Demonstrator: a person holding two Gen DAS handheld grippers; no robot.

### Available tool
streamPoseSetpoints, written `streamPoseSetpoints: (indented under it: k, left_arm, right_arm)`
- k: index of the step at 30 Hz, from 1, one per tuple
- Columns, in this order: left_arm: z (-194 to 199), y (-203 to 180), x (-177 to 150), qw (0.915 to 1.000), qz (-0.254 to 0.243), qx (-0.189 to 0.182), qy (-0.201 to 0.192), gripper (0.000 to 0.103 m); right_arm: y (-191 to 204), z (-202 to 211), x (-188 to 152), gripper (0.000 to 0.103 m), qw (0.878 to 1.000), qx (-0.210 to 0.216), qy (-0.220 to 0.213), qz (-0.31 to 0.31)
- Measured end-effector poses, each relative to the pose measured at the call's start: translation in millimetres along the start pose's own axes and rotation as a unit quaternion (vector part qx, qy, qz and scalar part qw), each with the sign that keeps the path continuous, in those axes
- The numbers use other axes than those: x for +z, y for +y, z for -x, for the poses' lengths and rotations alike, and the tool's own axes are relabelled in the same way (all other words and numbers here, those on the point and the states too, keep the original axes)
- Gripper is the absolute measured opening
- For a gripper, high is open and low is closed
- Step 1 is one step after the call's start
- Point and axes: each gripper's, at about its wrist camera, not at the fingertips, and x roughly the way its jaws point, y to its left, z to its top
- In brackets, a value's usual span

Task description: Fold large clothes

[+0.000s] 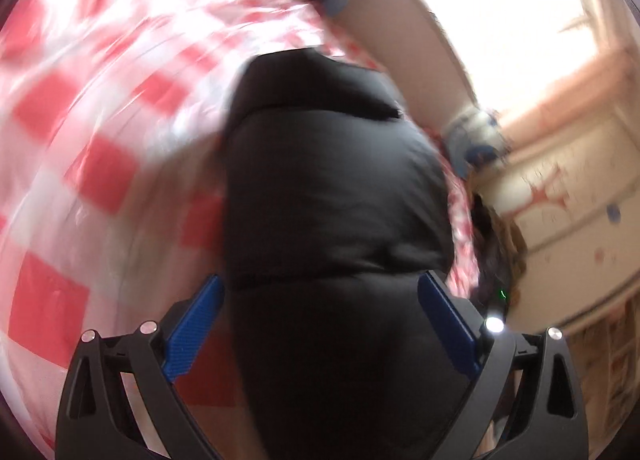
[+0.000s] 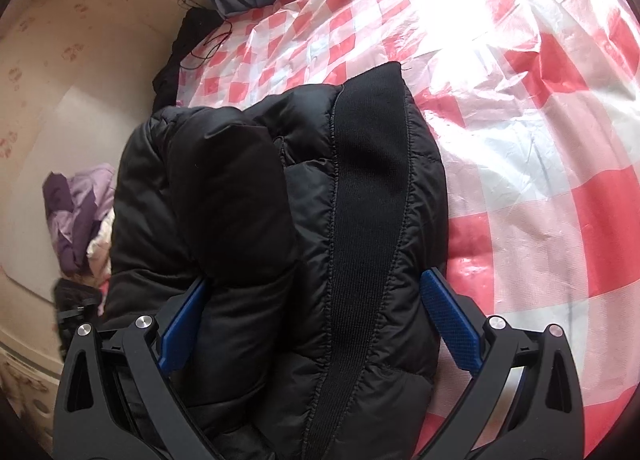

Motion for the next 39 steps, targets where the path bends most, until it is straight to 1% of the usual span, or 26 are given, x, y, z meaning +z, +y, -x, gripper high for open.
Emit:
streamPoseSetpoints:
  k: [1, 2, 5, 6, 7, 9, 12, 14, 17, 18, 20, 21, 23, 24, 25, 26, 27, 28, 29, 30, 31, 32, 33, 34, 36, 39]
  left_arm:
    - [-3.8, 3.2, 0.4, 1.0000, 0.004, 0.008, 0.002, 0.095]
    - [-9.7, 4.8, 0.1, 0.9999, 0.006, 0.004, 0.010, 0.096]
    - [-35.1, 2.1, -5.3, 0.9976, 0.023, -0.040, 0.052, 0.096]
    - [-39.8, -0.4, -5.9, 0.9973, 0.022, -0.044, 0.056, 0.096]
    - [-43.0, -7.2, -7.0, 0.9977, 0.009, -0.042, 0.053, 0.096]
    - [-43.2, -27.2, -10.0, 0.9971, -0.039, -0.041, 0.049, 0.096]
    - [-31.9, -65.8, -19.3, 0.9912, -0.124, -0.044, 0.014, 0.096]
    - [-23.2, -80.2, -22.2, 0.9866, -0.158, -0.042, -0.008, 0.095]
    - [2.4, -93.0, -18.7, 0.9788, -0.197, -0.015, -0.054, 0.095]
    - [16.3, -95.1, -14.9, 0.9745, -0.212, 0.005, -0.075, 0.095]
    - [36.9, -89.9, -6.0, 0.9695, -0.221, 0.026, -0.103, 0.095]
    - [46.0, -81.9, 0.2, 0.9685, -0.218, 0.053, -0.108, 0.095]
    - [44.7, -65.0, 7.4, 0.9682, -0.204, 0.118, -0.085, 0.096]
    - [38.1, -50.5, 12.4, 0.9678, -0.193, 0.152, -0.055, 0.096]
    - [28.3, -27.8, 17.8, 0.9689, -0.161, 0.187, -0.024, 0.097]
    - [25.8, -13.4, 20.5, 0.9720, -0.131, 0.194, -0.015, 0.097]
    - [26.4, -4.7, 22.0, 0.9758, -0.112, 0.188, -0.012, 0.096]
    - [27.4, -5.6, 21.4, 0.9754, -0.116, 0.188, -0.010, 0.096]
    - [28.2, -12.5, 19.6, 0.9713, -0.132, 0.197, -0.013, 0.096]
    - [29.3, -19.3, 16.8, 0.9658, -0.151, 0.210, -0.020, 0.096]
    - [27.8, -28.7, 12.6, 0.9587, -0.170, 0.226, -0.028, 0.097]
    - [25.6, -34.8, 9.5, 0.9524, -0.181, 0.243, -0.034, 0.097]
    - [25.5, -37.4, 9.6, 0.9499, -0.184, 0.250, -0.036, 0.097]
    - [23.6, -39.6, 9.0, 0.9489, -0.185, 0.253, -0.038, 0.097]
    - [23.6, -42.9, 8.9, 0.9495, -0.183, 0.252, -0.038, 0.097]
    - [26.5, -42.9, 11.5, 0.9496, -0.182, 0.252, -0.039, 0.097]
  right_arm:
    - [0.2, 0.9, 0.4, 0.096, 1.000, 0.001, 0.000, 0.001]
    - [0.7, 0.3, 0.3, 0.096, 1.000, 0.000, 0.001, 0.003]
    - [5.7, -6.2, -0.3, 0.096, 1.000, -0.006, 0.013, 0.011]
    - [8.1, -7.8, -1.1, 0.097, 1.000, -0.009, 0.013, 0.015]
    - [11.0, -10.2, -0.6, 0.097, 1.000, -0.009, 0.013, 0.016]
    - [16.3, -14.3, -3.7, 0.097, 1.000, -0.004, 0.007, 0.019]
    - [34.5, -23.0, -8.1, 0.097, 0.999, 0.009, -0.012, 0.042]
    - [54.1, -33.4, -8.0, 0.097, 0.998, 0.026, -0.017, 0.063]
    - [97.8, -56.6, -1.7, 0.097, 0.993, 0.067, -0.019, 0.096]
    - [110.5, -64.0, 0.0, 0.097, 0.991, 0.077, -0.018, 0.105]
    - [141.1, -84.1, 2.7, 0.097, 0.986, 0.104, -0.017, 0.127]
    - [153.6, -96.9, 1.9, 0.097, 0.985, 0.102, -0.010, 0.139]
    - [164.9, -127.3, -1.2, 0.097, 0.987, 0.048, 0.024, 0.153]
    - [164.6, -139.9, -3.8, 0.097, 0.986, 0.019, 0.040, 0.159]
    - [159.7, -150.8, -7.9, 0.097, 0.984, -0.014, 0.049, 0.170]
    - [154.1, -153.0, -8.9, 0.097, 0.983, -0.026, 0.050, 0.172]
    - [146.4, -150.8, -7.8, 0.097, 0.985, -0.027, 0.055, 0.162]
    - [142.7, -148.0, -7.0, 0.097, 0.986, -0.031, 0.063, 0.153]
    - [141.2, -144.3, -6.2, 0.097, 0.986, -0.036, 0.069, 0.149]
    - [144.2, -135.9, -5.8, 0.097, 0.985, -0.047, 0.066, 0.152]
    - [152.7, -125.7, -5.3, 0.097, 0.983, -0.058, 0.048, 0.166]
    - [163.3, -114.7, -3.3, 0.097, 0.981, -0.058, 0.024, 0.184]
    - [178.0, -100.4, 0.2, 0.097, 0.977, -0.055, -0.011, 0.204]
    - [193.8, -89.1, 3.4, 0.097, 0.975, -0.049, -0.045, 0.214]
    - [222.7, -78.6, 16.1, 0.097, 0.971, -0.007, -0.086, 0.223]
    - [256.8, -98.5, 36.0, 0.097, 0.970, 0.041, -0.090, 0.222]
